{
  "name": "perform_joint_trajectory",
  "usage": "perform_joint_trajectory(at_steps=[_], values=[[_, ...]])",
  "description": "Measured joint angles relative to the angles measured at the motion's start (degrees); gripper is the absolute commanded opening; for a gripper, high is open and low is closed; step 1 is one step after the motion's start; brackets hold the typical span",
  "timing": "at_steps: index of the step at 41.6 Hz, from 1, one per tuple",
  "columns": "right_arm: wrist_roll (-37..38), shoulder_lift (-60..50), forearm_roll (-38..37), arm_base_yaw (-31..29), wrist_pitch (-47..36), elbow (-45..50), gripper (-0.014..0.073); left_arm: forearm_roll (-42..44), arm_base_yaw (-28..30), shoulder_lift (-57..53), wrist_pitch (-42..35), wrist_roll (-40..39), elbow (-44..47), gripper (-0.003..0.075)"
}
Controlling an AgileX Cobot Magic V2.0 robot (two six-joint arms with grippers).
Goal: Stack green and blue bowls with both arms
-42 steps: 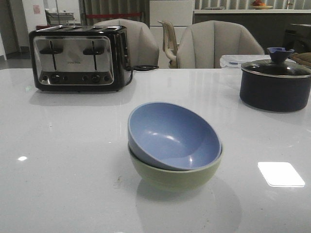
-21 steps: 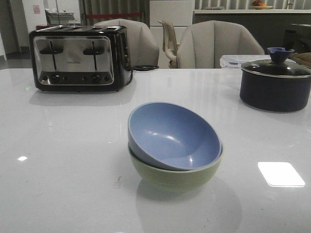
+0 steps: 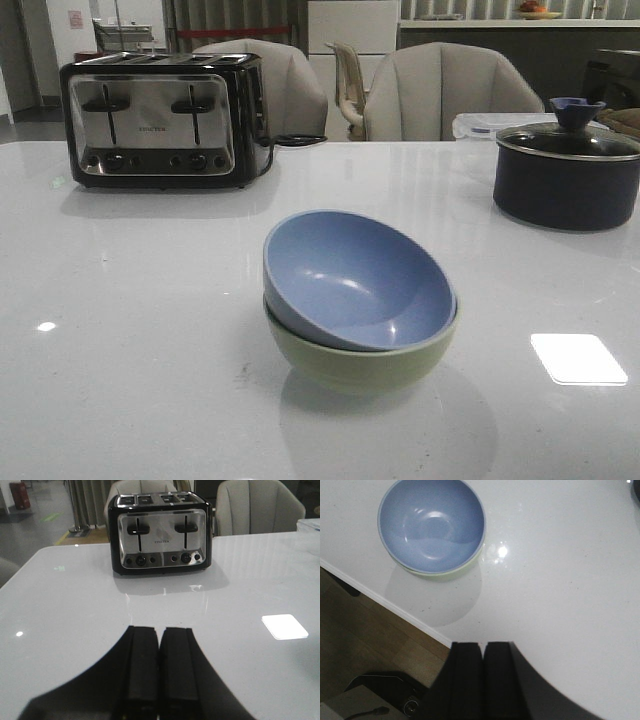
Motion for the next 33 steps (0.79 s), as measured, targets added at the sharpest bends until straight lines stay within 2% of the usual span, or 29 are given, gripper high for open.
perform_joint_trajectory(at_steps=[6, 13, 23, 33], values=[[0.00, 0.00, 0.00, 0.00, 0.00, 0.00, 0.0034, -0.19, 0.63, -0.56, -7.58, 0.00, 5.78, 0.0102], [0.00, 0.00, 0.00, 0.00, 0.00, 0.00, 0.0034, -0.33, 0.99, -0.56, -14.32, 0.00, 5.79, 0.0102], [0.00, 0.00, 0.00, 0.00, 0.00, 0.09, 0.0034, -0.33, 5.02, -0.56, -15.18, 0.00, 5.79, 0.0102], [0.00, 0.00, 0.00, 0.00, 0.00, 0.09, 0.0034, -0.33, 5.40, -0.56, -15.18, 0.00, 5.79, 0.0102]])
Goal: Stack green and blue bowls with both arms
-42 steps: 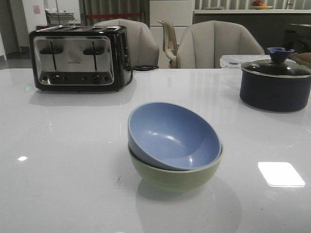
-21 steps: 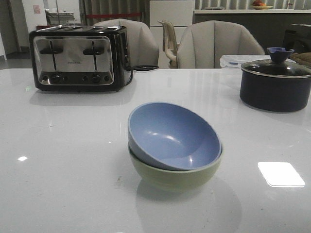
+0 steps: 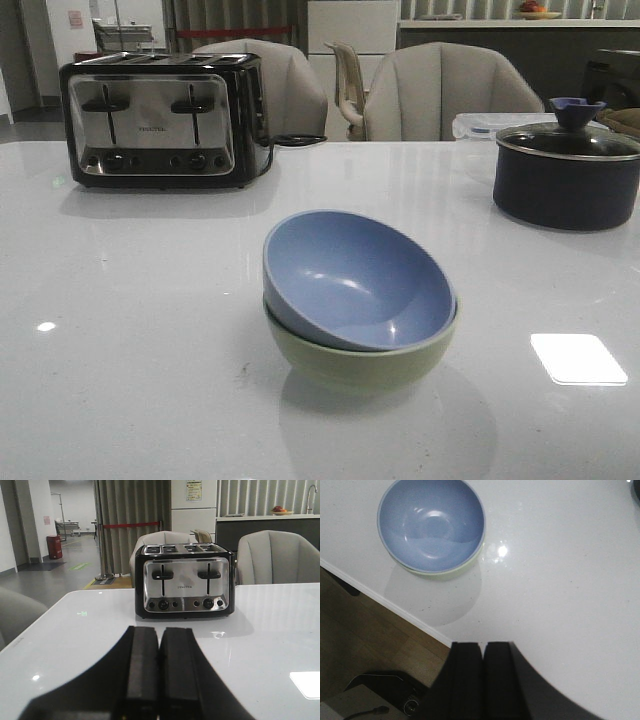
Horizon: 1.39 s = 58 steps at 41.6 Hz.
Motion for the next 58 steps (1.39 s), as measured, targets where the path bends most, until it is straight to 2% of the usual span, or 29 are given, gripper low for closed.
perform_joint_trajectory(at_steps=[31, 34, 39, 48, 53, 58], values=[[0.00, -0.77, 0.00, 0.00, 0.00, 0.34, 0.0034, 0.00, 0.13, 0.00, -0.39, 0.00, 0.00, 0.0102], [-0.27, -3.01, -0.73, -1.70, -0.90, 1.42, 0.0034, 0.00, 0.13, 0.00, -0.39, 0.00, 0.00, 0.0102], [-0.40, -9.94, -1.87, -9.10, -6.68, 6.28, 0.0034, 0.00, 0.13, 0.00, -0.39, 0.00, 0.00, 0.0102], [-0.42, -25.18, -2.31, -22.15, -22.08, 19.87, 0.0034, 0.00, 0.13, 0.00, -0.39, 0.00, 0.00, 0.0102], [-0.52, -31.74, -2.31, -25.47, -29.38, 27.60, 0.0034, 0.00, 0.13, 0.00, -0.39, 0.00, 0.00, 0.0102], [-0.54, -35.48, -2.31, -26.24, -34.79, 33.69, 0.0034, 0.00, 0.13, 0.00, -0.39, 0.00, 0.00, 0.0102]])
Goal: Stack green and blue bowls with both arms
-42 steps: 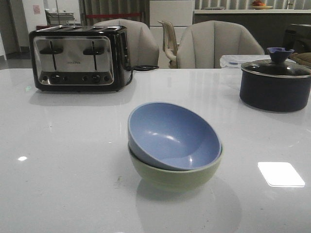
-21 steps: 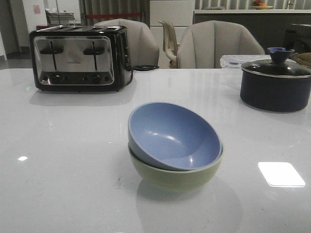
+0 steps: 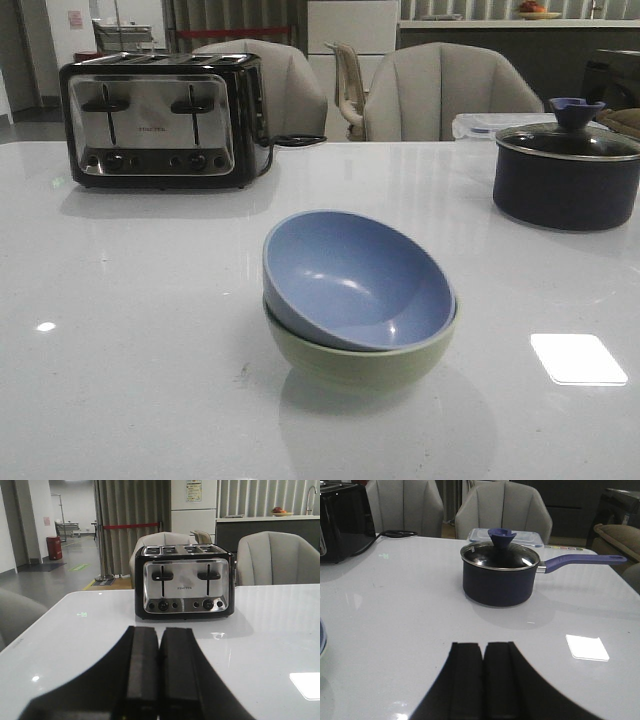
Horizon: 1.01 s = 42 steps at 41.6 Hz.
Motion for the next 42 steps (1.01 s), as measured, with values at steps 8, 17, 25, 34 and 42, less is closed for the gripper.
perform_joint_trajectory(at_steps=[8, 17, 25, 34, 42], values=[[-0.10, -0.37, 0.00, 0.00, -5.59, 4.48, 0.0034, 0.00, 0.00, 0.00, 0.00, 0.00, 0.00, 0.0102], [-0.21, -0.37, 0.00, 0.00, -8.70, 4.48, 0.0034, 0.00, 0.00, 0.00, 0.00, 0.00, 0.00, 0.0102], [-0.21, -0.37, 0.00, 0.00, -10.06, 4.48, 0.0034, 0.00, 0.00, 0.00, 0.00, 0.00, 0.00, 0.0102], [-0.21, -0.37, 0.00, 0.00, -10.20, 4.48, 0.0034, 0.00, 0.00, 0.00, 0.00, 0.00, 0.00, 0.0102], [-0.21, -0.37, 0.00, 0.00, -10.32, 4.48, 0.0034, 0.00, 0.00, 0.00, 0.00, 0.00, 0.00, 0.0102]])
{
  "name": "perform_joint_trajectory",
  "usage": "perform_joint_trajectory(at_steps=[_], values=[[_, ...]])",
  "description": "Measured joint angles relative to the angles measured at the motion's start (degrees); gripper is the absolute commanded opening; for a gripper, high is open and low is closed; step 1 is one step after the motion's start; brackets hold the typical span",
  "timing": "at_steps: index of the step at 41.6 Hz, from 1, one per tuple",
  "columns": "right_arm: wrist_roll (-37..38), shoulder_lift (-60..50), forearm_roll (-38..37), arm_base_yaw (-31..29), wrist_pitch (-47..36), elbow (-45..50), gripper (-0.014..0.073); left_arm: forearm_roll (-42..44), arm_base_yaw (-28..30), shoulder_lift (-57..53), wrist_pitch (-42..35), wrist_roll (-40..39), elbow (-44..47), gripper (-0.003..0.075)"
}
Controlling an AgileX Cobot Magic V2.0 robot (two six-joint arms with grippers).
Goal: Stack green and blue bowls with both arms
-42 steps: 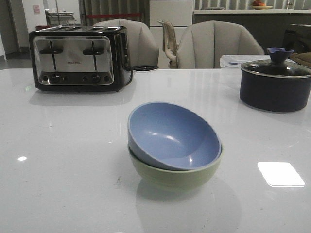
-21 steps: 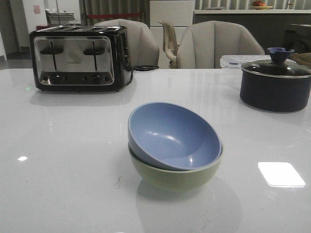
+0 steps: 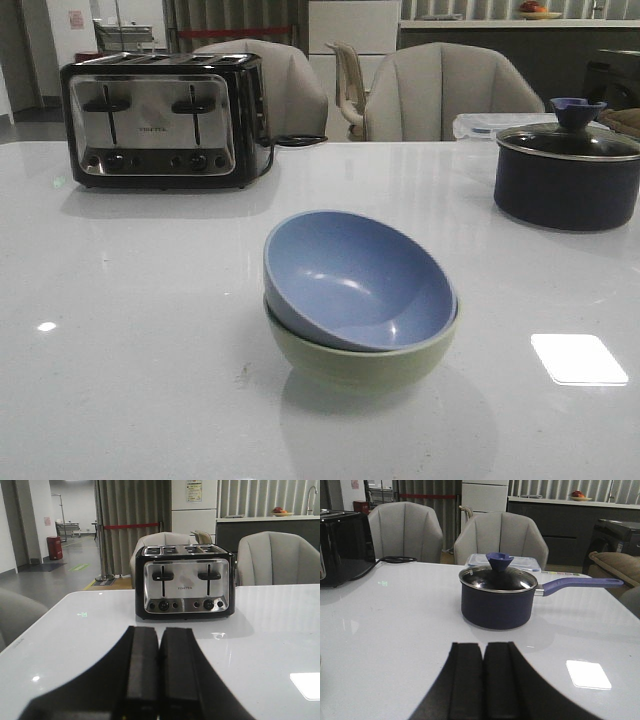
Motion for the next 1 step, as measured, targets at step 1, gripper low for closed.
perform_joint_trajectory(at_steps=[1], values=[[0.00, 0.00, 0.00, 0.00, 0.00, 0.00, 0.0034, 0.00, 0.00, 0.00, 0.00, 0.00, 0.00, 0.0102]])
